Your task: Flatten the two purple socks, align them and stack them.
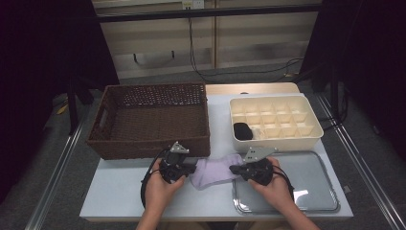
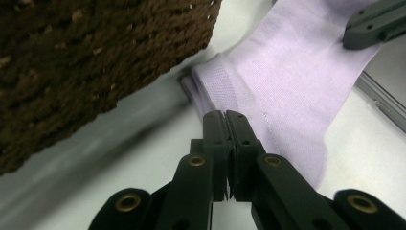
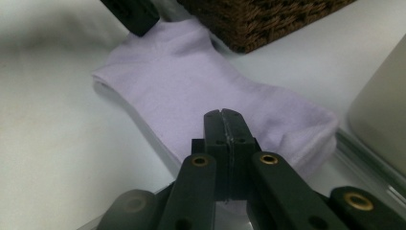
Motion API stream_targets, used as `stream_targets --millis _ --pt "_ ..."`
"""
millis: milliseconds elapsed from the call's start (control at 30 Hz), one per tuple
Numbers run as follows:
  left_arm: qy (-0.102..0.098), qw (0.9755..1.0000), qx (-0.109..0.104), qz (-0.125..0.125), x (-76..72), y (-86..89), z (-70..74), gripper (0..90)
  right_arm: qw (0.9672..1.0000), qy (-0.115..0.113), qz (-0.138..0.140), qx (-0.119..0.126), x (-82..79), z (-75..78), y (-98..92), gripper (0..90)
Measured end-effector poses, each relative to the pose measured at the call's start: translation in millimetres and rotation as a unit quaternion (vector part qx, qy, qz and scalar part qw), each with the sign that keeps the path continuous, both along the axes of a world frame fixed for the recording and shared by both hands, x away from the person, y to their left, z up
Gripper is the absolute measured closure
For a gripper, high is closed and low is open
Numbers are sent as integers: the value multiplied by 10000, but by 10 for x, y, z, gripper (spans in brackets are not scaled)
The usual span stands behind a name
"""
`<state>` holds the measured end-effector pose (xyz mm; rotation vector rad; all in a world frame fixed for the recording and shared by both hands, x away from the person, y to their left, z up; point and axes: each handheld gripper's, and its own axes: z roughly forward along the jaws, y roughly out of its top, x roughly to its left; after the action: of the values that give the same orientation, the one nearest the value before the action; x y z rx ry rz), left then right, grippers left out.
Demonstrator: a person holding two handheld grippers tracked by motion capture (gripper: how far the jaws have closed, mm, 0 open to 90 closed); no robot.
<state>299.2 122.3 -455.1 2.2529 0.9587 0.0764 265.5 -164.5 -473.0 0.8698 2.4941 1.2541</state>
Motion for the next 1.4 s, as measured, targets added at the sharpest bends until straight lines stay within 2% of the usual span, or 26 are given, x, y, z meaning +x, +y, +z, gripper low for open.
stream_targets --millis 167,367,467,600,667,767,933,1000,1033,1133,1167,1200,1233,1300,1400 --pt "36 10000 37 8 -18 3 -2 882 9999 -141 -80 54 28 29 -10 900" --pt "152 9998 78 -51 -31 -17 -19 880 10000 -42 -84 -22 40 -20 2 900" --pt "128 9998 137 -42 -37 -25 -31 879 10000 -15 -68 -42 40 -33 9 900" --pt "121 9999 88 -28 -29 -1 -2 877 10000 -27 -74 -42 42 -41 12 900" --pt "87 10000 -43 17 -33 16 41 878 9999 -48 -97 -8 39 -30 10 900" --pt "99 9999 -56 38 -30 26 55 879 9998 -116 -147 30 46 -23 10 900" --pt "220 9997 44 34 -19 20 -18 875 9998 -38 -219 -4 47 -39 10 871" --pt "307 9995 36 53 -16 4 -27 840 9997 -93 -208 42 49 -33 -7 856" --pt "247 9996 -9 144 -19 0 -23 797 9997 -97 -224 46 51 -28 -16 855" --pt "41 9994 -70 341 -12 27 -7 585 9995 -82 -273 145 55 -9 -51 827" --pt "67 9994 -51 328 -13 41 -7 548 9994 -102 -282 157 55 0 -61 822" --pt "67 9994 -51 328 -13 41 -7 549 9993 -115 -317 170 52 12 -69 820" --pt "183 9992 -102 340 -20 47 -31 542 9992 -122 -318 193 52 21 -75 818" --pt "273 9991 -25 331 -28 32 -71 529 9990 -182 -356 192 49 45 -86 810" --pt "253 9992 4 313 -42 22 -106 544 9984 -255 -437 237 51 92 -122 808"
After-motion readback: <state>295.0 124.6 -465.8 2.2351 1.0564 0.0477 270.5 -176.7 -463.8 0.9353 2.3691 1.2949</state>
